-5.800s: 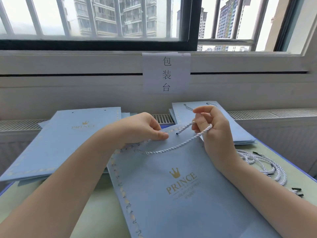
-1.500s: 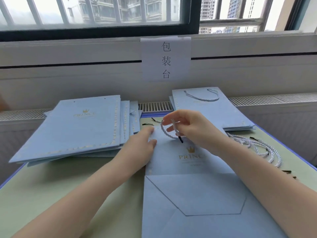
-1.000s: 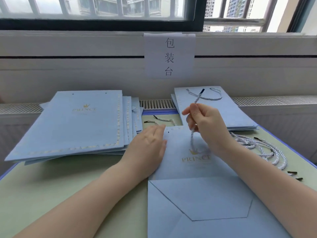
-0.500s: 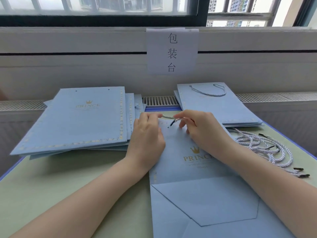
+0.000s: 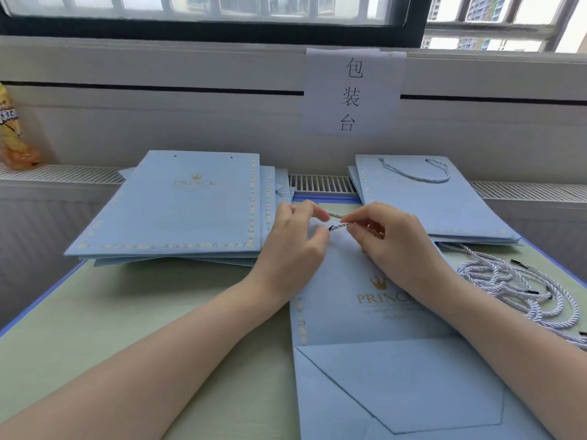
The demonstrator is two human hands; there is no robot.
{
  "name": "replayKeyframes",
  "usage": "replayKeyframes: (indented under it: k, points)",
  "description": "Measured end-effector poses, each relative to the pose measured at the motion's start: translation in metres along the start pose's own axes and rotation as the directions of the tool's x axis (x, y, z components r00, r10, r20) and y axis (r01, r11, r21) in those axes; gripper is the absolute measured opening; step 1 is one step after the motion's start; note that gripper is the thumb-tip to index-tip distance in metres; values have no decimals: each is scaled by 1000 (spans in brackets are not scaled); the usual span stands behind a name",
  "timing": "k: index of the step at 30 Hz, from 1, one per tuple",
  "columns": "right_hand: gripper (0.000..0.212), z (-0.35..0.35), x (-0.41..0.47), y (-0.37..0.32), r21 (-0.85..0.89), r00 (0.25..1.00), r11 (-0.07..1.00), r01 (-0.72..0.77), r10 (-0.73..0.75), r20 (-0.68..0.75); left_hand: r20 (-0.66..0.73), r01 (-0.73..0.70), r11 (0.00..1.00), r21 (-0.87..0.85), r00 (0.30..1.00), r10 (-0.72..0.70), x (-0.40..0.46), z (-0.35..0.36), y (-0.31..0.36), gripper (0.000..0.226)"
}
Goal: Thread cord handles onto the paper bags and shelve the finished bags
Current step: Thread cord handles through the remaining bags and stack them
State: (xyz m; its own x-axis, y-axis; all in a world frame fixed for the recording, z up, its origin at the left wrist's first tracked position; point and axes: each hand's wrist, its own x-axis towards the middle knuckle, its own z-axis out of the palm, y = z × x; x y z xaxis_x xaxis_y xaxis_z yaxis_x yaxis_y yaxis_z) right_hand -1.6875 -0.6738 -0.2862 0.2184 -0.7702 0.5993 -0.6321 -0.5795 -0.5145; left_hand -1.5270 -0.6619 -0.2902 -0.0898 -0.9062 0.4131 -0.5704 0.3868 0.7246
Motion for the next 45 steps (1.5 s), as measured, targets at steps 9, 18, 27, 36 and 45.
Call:
replayKeyframes:
  k: [9,18,27,36,45]
  points:
    - [12,1,-3,-1,10,998,999,-47,47,39,-53,-81,996,40,995,83,-4,5,-8,3]
    - [9,10,-4,9,-8,996,1000,-15,16,83,-63,-91,996,-1,994,91,-5,7,-12,19]
    - [3,13,-5,9,48,990,998,-33,26,138,-91,-115,993,18,989,116,-5,9,-17,14]
    - [10,11,-2,11,23,996,998,-63,62,60,-123,-76,996,41,989,81,-4,9,-15,13]
    - [12,7,-2,1,-101,991,993,68,-55,122,-87,-28,997,77,996,35,1,10,-13,30]
